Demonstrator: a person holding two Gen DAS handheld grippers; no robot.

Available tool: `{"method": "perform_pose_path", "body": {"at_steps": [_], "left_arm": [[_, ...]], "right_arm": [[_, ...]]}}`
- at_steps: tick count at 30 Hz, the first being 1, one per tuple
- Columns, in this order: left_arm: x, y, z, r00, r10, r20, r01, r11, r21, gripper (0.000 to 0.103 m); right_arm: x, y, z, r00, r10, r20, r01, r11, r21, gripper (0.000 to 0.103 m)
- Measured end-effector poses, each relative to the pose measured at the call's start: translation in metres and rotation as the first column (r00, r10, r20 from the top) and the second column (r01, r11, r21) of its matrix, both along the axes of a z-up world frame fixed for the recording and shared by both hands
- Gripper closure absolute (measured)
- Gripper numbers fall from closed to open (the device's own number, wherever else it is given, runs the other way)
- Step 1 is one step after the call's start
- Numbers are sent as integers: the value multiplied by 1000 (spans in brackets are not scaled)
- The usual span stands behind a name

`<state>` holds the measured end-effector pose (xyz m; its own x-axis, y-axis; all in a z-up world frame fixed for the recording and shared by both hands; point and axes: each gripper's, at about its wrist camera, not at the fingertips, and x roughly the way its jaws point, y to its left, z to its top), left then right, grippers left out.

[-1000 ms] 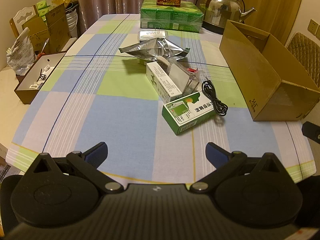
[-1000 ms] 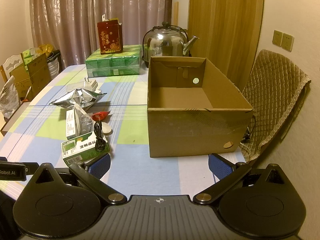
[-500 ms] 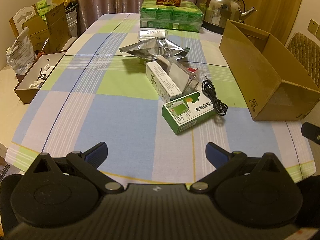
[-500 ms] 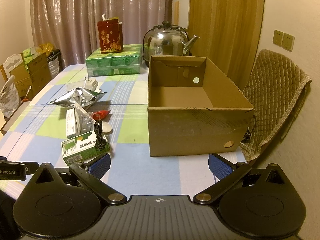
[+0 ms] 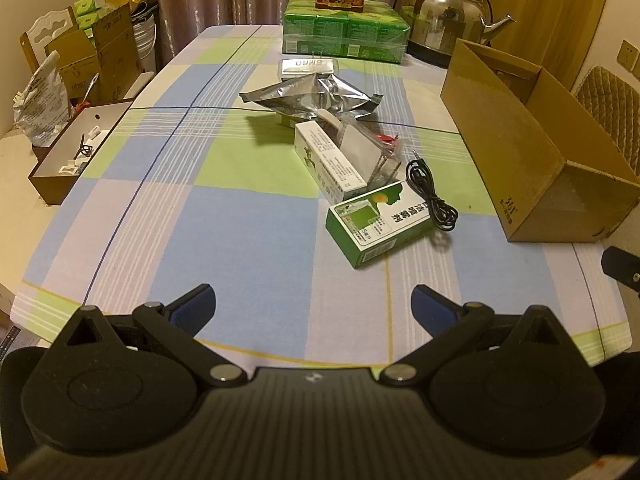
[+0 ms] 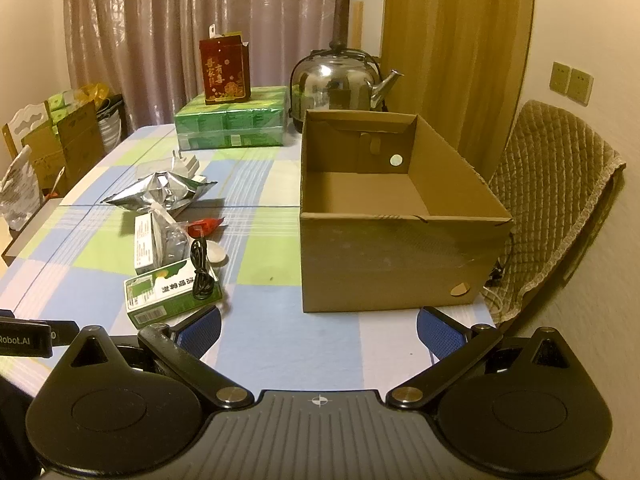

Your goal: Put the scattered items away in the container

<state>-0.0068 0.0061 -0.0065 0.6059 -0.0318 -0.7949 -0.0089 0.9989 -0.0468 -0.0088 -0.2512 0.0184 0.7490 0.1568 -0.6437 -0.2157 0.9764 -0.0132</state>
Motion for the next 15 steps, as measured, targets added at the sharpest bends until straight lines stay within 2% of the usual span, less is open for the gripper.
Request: {"method": "perform_pose_path", "body": {"at_steps": [15], "left_arm": [[2, 2, 1, 1000, 7, 4, -7, 1000, -1, 1]], "right_arm": [[1, 4, -1, 1000, 17, -6, -17, 1000, -12, 2]]}}
